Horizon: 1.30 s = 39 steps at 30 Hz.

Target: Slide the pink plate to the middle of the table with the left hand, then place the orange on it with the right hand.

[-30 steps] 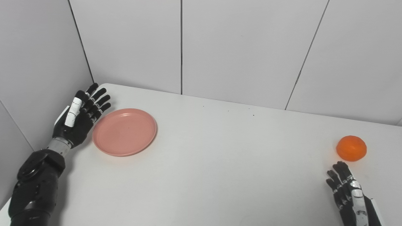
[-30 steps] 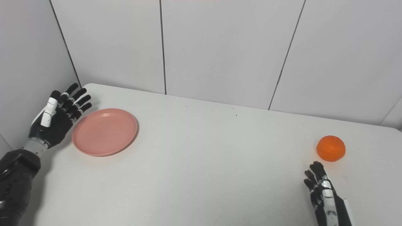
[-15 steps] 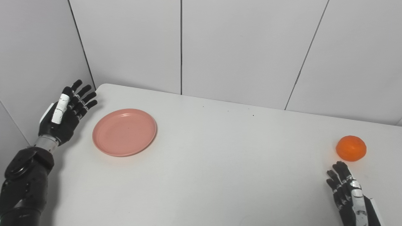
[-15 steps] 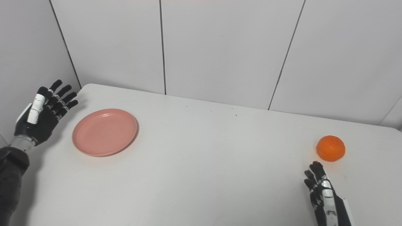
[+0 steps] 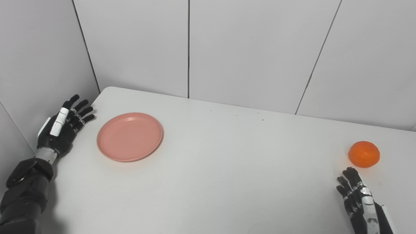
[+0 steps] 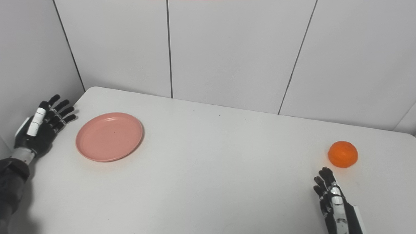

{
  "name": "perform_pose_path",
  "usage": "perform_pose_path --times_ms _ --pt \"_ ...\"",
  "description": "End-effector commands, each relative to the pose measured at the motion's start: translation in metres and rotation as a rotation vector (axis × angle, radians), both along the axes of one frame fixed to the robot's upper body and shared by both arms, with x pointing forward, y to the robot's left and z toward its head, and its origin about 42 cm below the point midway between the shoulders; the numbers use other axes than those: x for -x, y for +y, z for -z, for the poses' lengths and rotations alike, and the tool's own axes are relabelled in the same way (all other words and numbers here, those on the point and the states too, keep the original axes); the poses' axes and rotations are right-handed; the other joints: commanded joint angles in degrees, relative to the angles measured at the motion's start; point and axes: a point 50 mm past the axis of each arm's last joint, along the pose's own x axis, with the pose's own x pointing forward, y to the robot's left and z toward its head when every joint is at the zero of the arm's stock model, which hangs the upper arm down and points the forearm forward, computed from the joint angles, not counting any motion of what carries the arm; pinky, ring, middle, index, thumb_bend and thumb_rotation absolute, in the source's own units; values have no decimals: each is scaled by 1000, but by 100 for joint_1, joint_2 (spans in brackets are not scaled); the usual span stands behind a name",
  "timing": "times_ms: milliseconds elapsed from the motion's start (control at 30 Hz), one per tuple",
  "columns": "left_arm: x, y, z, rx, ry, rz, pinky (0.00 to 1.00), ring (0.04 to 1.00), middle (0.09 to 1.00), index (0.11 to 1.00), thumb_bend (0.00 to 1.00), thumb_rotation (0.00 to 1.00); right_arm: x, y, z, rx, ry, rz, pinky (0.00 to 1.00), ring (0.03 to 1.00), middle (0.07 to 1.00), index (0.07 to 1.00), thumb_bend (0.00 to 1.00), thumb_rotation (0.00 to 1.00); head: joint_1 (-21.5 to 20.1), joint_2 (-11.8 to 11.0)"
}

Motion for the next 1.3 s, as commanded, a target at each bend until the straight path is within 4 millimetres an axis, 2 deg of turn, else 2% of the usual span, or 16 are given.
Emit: perform_pose_path --times_ms 0,267,367,433,500,667,867,1033,1067,1200,1267 --pt "-6 2 -9 -35 -13 38 718 796 852 910 971 599 36 5 55 -45 196 16 974 955 964 945 701 915 -5 4" --pt "-20 -30 2 -48 6 131 739 806 861 913 986 622 36 8 54 -45 193 12 968 952 963 937 707 912 -46 16" --pt "-23 -44 3 -54 -1 150 831 866 908 931 989 637 36 10 53 -46 194 13 963 950 961 934 716 910 -58 13" --pt "-24 -57 1 -60 -14 180 926 931 940 968 884 691 36 10 54 -52 195 12 967 952 961 935 722 903 -78 21" --pt "-23 -64 3 -66 -11 205 959 951 952 980 859 699 36 11 53 -50 195 12 968 952 960 934 726 900 -86 27" --pt "-24 -75 6 -65 -5 229 888 925 936 972 896 657 36 13 52 -45 196 10 960 948 960 930 737 898 -100 35" --pt "-25 -88 6 -63 8 283 863 924 950 999 919 656 36 14 53 -41 197 6 959 951 961 933 750 900 -113 45" --pt "-22 -99 9 -63 23 282 813 900 919 966 963 635 37 15 52 -37 198 3 962 953 964 941 733 911 -131 63" --pt "-21 -102 8 -63 20 289 819 908 929 965 929 652 37 15 52 -36 199 4 959 952 963 939 737 909 -138 75" --pt "-18 -112 13 -54 13 287 836 913 927 956 912 661 37 15 53 -39 202 7 963 950 959 933 749 895 -134 80" --pt "-17 -120 14 -43 7 292 816 876 890 942 897 659 36 15 53 -39 200 6 964 950 961 935 749 890 -134 80"
